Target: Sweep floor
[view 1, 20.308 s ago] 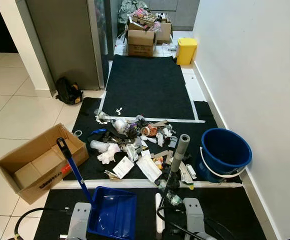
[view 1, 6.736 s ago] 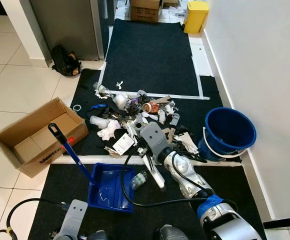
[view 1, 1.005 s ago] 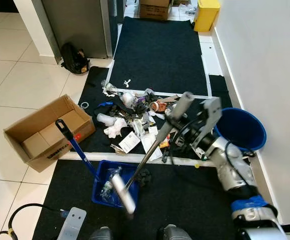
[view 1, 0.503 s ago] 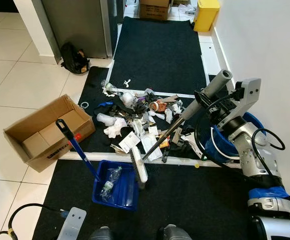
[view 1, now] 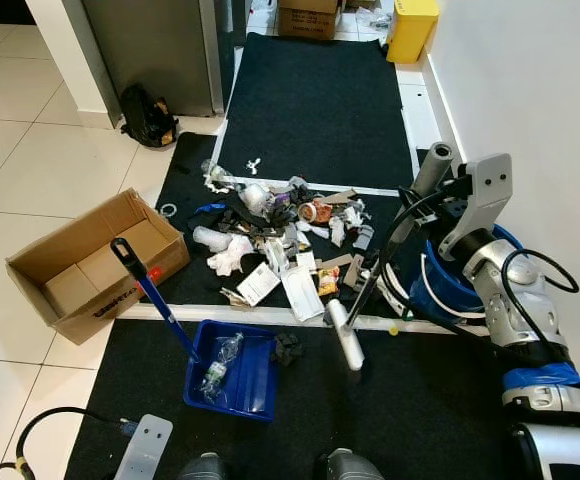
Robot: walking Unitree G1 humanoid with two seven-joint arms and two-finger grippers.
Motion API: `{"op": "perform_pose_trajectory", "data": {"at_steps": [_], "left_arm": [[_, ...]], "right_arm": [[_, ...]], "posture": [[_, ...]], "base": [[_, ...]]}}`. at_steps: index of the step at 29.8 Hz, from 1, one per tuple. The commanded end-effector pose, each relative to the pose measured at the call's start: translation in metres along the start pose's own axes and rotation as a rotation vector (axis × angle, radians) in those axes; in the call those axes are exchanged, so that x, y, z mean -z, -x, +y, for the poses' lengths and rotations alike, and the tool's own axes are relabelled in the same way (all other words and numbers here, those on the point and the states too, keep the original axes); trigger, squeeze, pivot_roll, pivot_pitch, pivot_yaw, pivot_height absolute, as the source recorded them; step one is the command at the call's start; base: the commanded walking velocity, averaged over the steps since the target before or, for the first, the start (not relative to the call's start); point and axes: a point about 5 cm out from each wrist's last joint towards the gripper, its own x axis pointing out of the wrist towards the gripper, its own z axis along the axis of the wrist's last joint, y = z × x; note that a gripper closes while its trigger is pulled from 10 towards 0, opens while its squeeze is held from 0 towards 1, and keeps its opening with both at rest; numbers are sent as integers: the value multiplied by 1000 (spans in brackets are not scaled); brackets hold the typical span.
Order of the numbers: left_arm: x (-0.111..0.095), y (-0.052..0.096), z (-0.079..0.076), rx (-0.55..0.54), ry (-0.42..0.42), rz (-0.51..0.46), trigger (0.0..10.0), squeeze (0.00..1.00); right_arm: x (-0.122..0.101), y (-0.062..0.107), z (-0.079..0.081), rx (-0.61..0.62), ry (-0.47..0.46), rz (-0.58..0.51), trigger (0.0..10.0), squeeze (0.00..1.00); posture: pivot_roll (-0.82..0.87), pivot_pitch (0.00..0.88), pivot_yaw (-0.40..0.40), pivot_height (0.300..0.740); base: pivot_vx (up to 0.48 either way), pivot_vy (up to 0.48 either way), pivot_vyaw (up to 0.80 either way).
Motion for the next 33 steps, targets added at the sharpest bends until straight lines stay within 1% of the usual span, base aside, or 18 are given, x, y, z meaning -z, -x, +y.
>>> {"op": "perform_pose_trajectory", "data": {"at_steps": [1,4,5,8,10,13,16,17,19,20,21,22,23,24,25,26,33], "left_arm": [[13,1,-15,47,-9,44,10000,0],[12,1,-15,49,-7,43,10000,0],[12,1,-15,49,-7,43,10000,0],[13,1,-17,52,-5,44,10000,0],[13,1,-17,52,-5,44,10000,0],[15,1,-18,53,-6,48,10000,0],[15,1,-17,53,-8,50,10000,0],[15,1,-17,53,-8,50,10000,0],[15,1,-17,52,-8,49,10000,0],[15,1,-17,52,-8,49,10000,0],[14,1,-18,52,-8,47,10000,0],[14,1,-18,52,-8,47,10000,0],[13,1,-18,53,-7,46,10000,0],[13,1,-18,53,-7,46,10000,0],[12,1,-19,55,-7,43,10000,0],[11,1,-19,57,-8,42,10000,0],[11,0,-21,61,-9,40,10000,0]], "right_arm": [[6,-1,8,-38,10,9,0,0],[34,0,36,-101,12,81,0,0],[34,0,36,-101,12,81,0,0],[50,0,58,-142,0,113,0,0],[50,0,58,-142,0,113,0,0],[53,-1,77,-195,-21,105,0,0],[52,-2,87,-229,-34,94,0,0],[52,-2,87,-229,-34,94,0,0],[52,-2,94,-258,-68,75,0,0],[52,-2,94,-258,-68,75,0,0],[50,-2,96,-267,-98,57,0,0],[50,-2,96,-267,-98,57,0,0],[47,-2,97,-271,-134,40,0,0],[47,-2,97,-271,-134,40,0,0],[40,-4,96,-267,-223,0,0,0],[35,-5,95,-258,-272,-23,0,0],[31,-5,92,-219,-322,-50,0,0]], "posture": [[71,145,-19,740],[68,152,-21,740],[68,152,-21,740],[69,158,-20,740],[69,158,-20,740],[66,160,-17,740],[64,158,-17,740],[64,158,-17,740],[63,158,-18,740],[63,158,-18,740],[62,156,-19,740],[62,156,-19,740],[61,156,-20,740],[61,156,-20,740],[53,153,-21,740],[52,152,-21,740],[50,151,-22,740]], "base": [[0,0,0],[0,0,0],[0,0,0],[0,0,0],[0,0,0],[0,0,0],[0,0,0],[0,0,0],[0,0,0],[0,0,0],[0,0,0],[0,0,0],[0,0,0],[0,0,0],[0,0,0],[0,0,0],[0,0,0]]}}
